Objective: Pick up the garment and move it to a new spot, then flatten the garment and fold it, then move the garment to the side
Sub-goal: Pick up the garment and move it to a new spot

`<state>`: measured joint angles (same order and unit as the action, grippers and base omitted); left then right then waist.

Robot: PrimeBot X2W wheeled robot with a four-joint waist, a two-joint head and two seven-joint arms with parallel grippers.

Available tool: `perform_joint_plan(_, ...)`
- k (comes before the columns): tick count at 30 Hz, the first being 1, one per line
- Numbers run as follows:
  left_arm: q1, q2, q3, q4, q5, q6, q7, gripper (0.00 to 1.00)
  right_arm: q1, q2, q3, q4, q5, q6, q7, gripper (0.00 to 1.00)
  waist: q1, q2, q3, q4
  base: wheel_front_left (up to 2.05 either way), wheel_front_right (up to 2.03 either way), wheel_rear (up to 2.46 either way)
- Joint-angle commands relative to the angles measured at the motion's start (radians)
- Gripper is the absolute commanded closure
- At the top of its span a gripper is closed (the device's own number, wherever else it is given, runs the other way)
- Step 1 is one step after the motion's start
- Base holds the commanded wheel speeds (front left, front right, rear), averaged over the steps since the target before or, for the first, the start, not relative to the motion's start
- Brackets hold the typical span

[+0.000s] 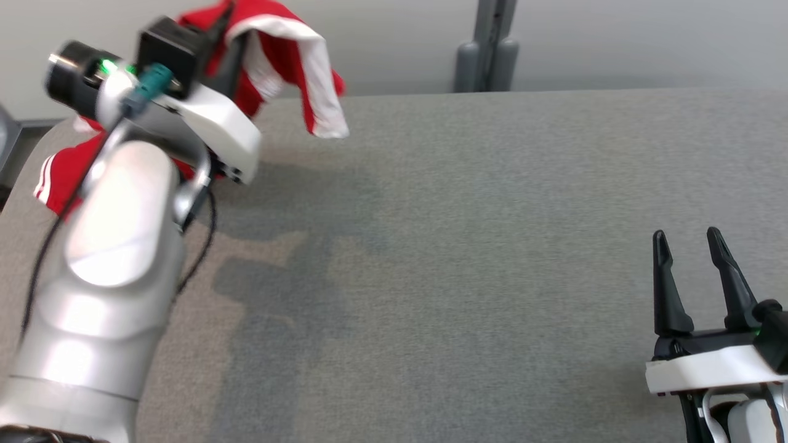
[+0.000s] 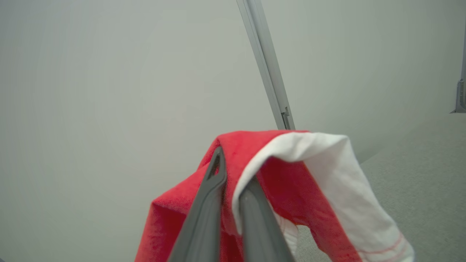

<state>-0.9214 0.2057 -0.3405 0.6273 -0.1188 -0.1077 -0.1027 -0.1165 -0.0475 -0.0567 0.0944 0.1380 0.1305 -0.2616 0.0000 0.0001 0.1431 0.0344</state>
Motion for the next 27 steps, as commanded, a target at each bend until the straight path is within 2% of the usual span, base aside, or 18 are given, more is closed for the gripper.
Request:
perform_joint_plan(1, 0.032, -0.011, -0.022, -0.028, -0.013, -0.009, 0.018, 1.0, 0.018, -0.006, -0.009, 0.002, 0.006, 0.0, -0.005, 0.0, 0.0, -0.0001, -0.045, -0.049, 0.0, 0.0, 0.0)
perform_joint_plan(8, 0.129, -0.064, -0.117, -0.176, -0.068, -0.02, 0.069, 1.0, 0.051, -0.005, -0.038, 0.001, 0.009, 0.0, -0.005, 0.0, 0.0, -0.0001, -0.064, -0.135, 0.0, 0.0, 0.0)
perform_joint_plan(17, 0.133, -0.113, -0.187, -0.325, -0.106, -0.021, 0.113, 1.0, 0.06, -0.005, -0.036, -0.001, 0.012, 0.0, -0.005, 0.0, 0.0, -0.0001, -0.044, -0.226, 0.0, 0.0, 0.0)
perform_joint_plan(21, 0.169, -0.11, -0.203, -0.276, -0.111, -0.009, 0.139, 1.0, 0.049, -0.005, -0.022, -0.003, 0.022, 0.0, -0.005, 0.0, 0.0, -0.0001, -0.02, -0.254, 0.0, 0.0, 0.0)
perform_joint_plan(27, 0.2, -0.104, -0.202, -0.111, -0.111, 0.019, 0.128, 1.0, 0.033, -0.006, -0.001, 0.002, 0.032, 0.0, -0.005, 0.0, 0.0, -0.0001, 0.019, -0.278, 0.0, 0.0, 0.0)
